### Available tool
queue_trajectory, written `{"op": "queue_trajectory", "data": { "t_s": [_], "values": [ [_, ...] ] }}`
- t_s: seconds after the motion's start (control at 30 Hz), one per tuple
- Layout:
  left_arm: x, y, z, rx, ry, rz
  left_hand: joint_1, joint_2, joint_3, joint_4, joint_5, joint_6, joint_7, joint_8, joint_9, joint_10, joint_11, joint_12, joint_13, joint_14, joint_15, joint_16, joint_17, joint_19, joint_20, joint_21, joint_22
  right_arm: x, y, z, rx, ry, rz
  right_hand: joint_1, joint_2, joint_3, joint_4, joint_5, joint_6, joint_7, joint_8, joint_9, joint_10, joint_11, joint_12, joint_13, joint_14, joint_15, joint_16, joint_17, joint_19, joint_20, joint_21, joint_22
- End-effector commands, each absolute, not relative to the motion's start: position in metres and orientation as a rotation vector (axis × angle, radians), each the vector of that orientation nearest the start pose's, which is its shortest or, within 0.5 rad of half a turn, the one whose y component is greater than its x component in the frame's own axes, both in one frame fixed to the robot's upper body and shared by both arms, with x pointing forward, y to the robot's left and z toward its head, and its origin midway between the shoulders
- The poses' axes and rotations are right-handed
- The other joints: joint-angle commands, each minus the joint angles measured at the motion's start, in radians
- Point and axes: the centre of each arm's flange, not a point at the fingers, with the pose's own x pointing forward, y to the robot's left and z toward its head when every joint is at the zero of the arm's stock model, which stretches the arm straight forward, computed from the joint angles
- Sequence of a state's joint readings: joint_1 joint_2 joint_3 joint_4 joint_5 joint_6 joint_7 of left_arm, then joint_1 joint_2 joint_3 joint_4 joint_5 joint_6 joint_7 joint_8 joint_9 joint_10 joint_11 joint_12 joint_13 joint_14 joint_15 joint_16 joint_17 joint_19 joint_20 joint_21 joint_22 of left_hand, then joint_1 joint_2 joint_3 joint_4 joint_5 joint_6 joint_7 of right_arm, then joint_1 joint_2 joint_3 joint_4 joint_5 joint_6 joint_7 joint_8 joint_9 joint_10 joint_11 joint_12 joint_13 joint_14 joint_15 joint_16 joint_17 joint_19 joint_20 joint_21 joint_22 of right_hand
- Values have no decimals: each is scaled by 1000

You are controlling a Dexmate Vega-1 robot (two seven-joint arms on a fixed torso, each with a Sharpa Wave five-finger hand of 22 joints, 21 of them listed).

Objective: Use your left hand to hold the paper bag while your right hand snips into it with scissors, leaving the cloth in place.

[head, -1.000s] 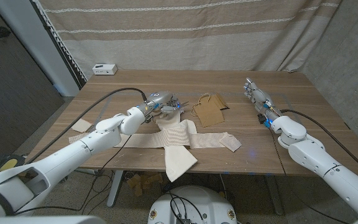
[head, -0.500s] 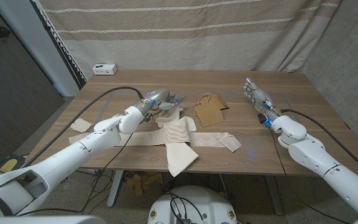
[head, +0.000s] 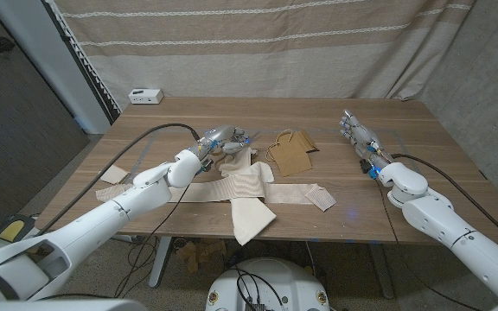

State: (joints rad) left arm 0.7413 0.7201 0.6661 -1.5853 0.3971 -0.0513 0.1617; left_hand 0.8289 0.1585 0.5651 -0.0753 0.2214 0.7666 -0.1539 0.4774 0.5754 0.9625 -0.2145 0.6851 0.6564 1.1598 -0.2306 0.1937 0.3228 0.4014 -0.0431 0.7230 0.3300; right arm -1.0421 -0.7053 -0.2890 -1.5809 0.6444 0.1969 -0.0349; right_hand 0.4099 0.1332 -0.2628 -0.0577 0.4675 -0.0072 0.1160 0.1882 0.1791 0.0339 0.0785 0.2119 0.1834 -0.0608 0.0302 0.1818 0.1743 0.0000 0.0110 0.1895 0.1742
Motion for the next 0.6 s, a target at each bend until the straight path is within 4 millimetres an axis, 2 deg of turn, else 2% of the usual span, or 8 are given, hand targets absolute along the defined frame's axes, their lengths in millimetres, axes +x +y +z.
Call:
{"op": "queue_trajectory", "data": {
  "t_s": [0.03, 0.1, 0.2, 0.33, 0.4, 0.43, 0.6],
  "values": [
    [620, 200, -16, 1106, -703, -114, -17, 21, 65, 67, 11, -30, -4, 33, 64, -25, 1, 18, 183, -84, 1, -16, -6, -34, -115, -2, -20, 597, -326, -46, -69, -557, 189, 7, 7, 4, 0, 0, -1, 0, 4, 5, 4, 1, 5, 2, 5, -3, 2, 2, 4, 11, 10, 2],
    [620, 200, -17, 1091, -697, -121, -23, 30, 73, 79, 12, -54, -11, 37, 87, -31, 1, 23, 192, -105, -2, -11, -8, -46, -114, -1, -28, 598, -326, -46, -66, -561, 190, 7, 8, 4, 0, 0, -1, 0, 4, 5, 4, 2, 5, 2, 5, -3, 2, 2, 6, 12, 10, 2],
    [621, 201, -17, 1056, -689, -125, -41, 39, 87, 119, 15, -112, -24, 45, 138, -66, 1, 31, 220, -142, -2, -4, -5, -63, -112, 5, -40, 598, -326, -46, -58, -563, 188, 7, 8, 5, 0, 0, -1, 0, 4, 4, 4, 1, 4, 2, 5, -3, 2, 2, 6, 13, 10, 2],
    [625, 205, -18, 959, -668, -145, -52, 41, 100, 148, 18, -148, -32, 62, 189, -83, 1, 50, 256, -144, -4, 14, 13, -76, -107, 11, -52, 599, -326, -47, -51, -565, 189, 7, 9, 5, 0, 0, -1, 0, 4, 4, 5, 1, 5, 2, 6, -3, 2, 2, 7, 14, 10, 2],
    [626, 207, -18, 936, -661, -150, -48, 38, 111, 152, 19, -167, -38, 92, 250, -91, 2, 96, 324, -108, -4, 49, 61, -87, -97, 21, -68, 599, -326, -47, -54, -563, 188, 8, 9, 5, 0, -1, -1, 0, 4, 4, 4, 0, 4, 2, 6, -3, 2, 2, 7, 14, 10, 2],
    [627, 207, -19, 926, -655, -157, -47, 37, 114, 151, 19, -169, -36, 98, 262, -95, 2, 106, 340, -101, -5, 56, 74, -89, -100, 23, -71, 599, -326, -47, -55, -562, 188, 8, 9, 5, 0, -1, -1, 0, 4, 4, 4, 0, 4, 2, 6, -3, 2, 2, 7, 15, 10, 2],
    [632, 211, -21, 865, -626, -190, -44, 36, 117, 148, 17, -171, -42, 102, 270, -104, 1, 114, 355, -96, -4, 63, 94, -108, -103, 20, -78, 599, -325, -46, -58, -558, 187, 8, 10, 6, 0, -1, -2, 0, 4, 4, 4, 2, 4, 2, 6, -4, 2, 2, 9, 18, 10, 2]
  ]
}}
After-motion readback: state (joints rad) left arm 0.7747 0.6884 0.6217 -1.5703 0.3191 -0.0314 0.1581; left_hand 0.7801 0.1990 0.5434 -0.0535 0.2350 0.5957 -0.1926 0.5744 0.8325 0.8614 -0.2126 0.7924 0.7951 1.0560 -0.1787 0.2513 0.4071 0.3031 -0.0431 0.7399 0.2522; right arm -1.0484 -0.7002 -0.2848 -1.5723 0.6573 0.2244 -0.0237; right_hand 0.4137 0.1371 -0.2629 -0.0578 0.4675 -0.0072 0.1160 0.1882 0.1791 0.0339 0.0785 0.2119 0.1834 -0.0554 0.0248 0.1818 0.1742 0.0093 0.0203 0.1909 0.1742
